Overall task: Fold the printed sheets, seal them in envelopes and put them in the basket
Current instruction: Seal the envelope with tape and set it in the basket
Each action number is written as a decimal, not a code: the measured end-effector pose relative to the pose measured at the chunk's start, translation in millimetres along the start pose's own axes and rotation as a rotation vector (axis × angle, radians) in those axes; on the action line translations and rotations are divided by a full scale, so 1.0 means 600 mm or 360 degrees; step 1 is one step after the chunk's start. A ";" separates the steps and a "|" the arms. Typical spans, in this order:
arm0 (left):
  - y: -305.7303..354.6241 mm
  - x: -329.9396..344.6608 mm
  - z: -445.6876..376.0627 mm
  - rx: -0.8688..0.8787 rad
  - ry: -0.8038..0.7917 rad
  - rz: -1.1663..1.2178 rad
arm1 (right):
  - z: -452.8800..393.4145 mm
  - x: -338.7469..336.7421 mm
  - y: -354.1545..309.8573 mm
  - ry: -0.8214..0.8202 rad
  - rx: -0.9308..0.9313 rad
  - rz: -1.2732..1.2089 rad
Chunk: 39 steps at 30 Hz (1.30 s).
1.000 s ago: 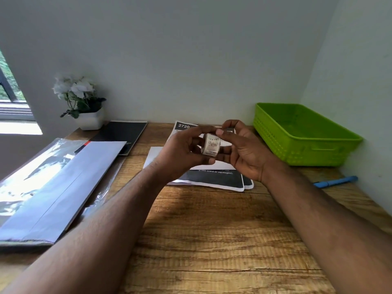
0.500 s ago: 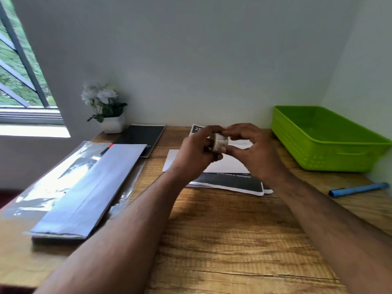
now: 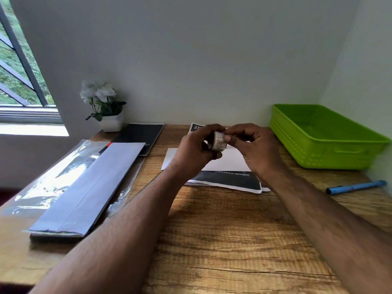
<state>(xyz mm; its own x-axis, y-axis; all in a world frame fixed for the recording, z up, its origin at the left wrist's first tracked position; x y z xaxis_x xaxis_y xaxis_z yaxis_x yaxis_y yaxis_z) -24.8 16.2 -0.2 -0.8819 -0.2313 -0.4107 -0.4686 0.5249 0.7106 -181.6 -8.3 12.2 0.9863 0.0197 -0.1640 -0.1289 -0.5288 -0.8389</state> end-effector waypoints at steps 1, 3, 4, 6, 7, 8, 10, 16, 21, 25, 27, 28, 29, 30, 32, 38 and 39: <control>-0.001 0.001 0.000 -0.0004 -0.0001 -0.0011 | 0.001 0.000 0.000 0.0009 -0.0019 0.0034; -0.001 0.002 0.000 -0.0001 -0.0007 -0.0038 | 0.001 0.000 -0.002 0.0016 -0.0069 0.0105; 0.000 0.001 -0.001 0.0004 -0.0008 -0.0049 | 0.002 0.001 -0.002 0.0021 -0.0099 0.0148; 0.002 0.001 -0.002 0.0016 -0.0001 -0.0054 | 0.003 0.003 -0.003 0.0027 -0.0172 0.0244; 0.003 0.000 -0.003 0.0017 0.0006 -0.0047 | 0.003 0.005 -0.004 0.0023 -0.0217 0.0283; 0.003 -0.001 -0.004 0.0008 0.0017 -0.0034 | 0.005 0.006 -0.006 0.0008 -0.0270 0.0311; -0.001 -0.003 -0.005 -0.0026 0.0051 -0.0004 | 0.010 0.009 -0.010 -0.0043 -0.0377 0.0322; -0.032 -0.035 -0.013 -0.0311 0.0307 0.0008 | 0.015 0.005 -0.020 -0.0047 -0.0366 0.0183; -0.069 -0.080 -0.012 -0.0548 0.0321 -0.0718 | 0.002 -0.010 -0.002 -0.0061 -0.0195 0.0126; -0.076 -0.089 -0.003 -0.0729 0.0096 -0.1208 | -0.014 -0.025 0.012 -0.0121 -0.0164 0.0236; -0.078 -0.091 -0.004 -0.0732 0.0121 -0.1279 | -0.026 -0.041 0.023 -0.0123 -0.0152 0.0298; -0.083 -0.089 -0.005 -0.0722 0.0129 -0.1305 | -0.031 -0.051 0.031 -0.0107 -0.0125 0.0327; -0.087 -0.088 -0.007 -0.0711 0.0134 -0.1336 | -0.036 -0.060 0.040 -0.0080 -0.0080 0.0341; -0.089 -0.087 -0.008 -0.0710 0.0138 -0.1379 | -0.040 -0.068 0.048 -0.0043 -0.0015 0.0345; -0.080 -0.084 -0.013 -0.0653 0.0228 -0.1484 | -0.045 -0.081 0.064 0.0009 0.0112 0.0384; -0.010 0.001 -0.030 -0.0103 -0.0060 -0.1021 | -0.066 -0.111 0.086 -0.0095 0.0252 0.0580; 0.001 0.022 -0.034 -0.0061 -0.0140 -0.1000 | -0.070 -0.116 0.092 -0.0090 0.0272 0.0579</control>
<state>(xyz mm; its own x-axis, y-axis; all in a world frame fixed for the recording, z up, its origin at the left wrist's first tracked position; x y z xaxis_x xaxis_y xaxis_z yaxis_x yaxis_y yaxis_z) -37.7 -3.2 6.9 -0.4313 -0.4164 -0.8004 -0.8983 0.2808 0.3380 -252.9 -74.3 -1.0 0.8666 -0.0934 -0.4902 -0.4882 -0.3616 -0.7943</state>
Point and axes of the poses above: each hand's wrist, its own z-axis away from the middle knuckle, its own x-axis out of the palm, y = z × x, the point moved 2 cm from there along -z, towards the middle knuckle, and after that the axes turned 3 degrees about x, right-handed, at the moved point
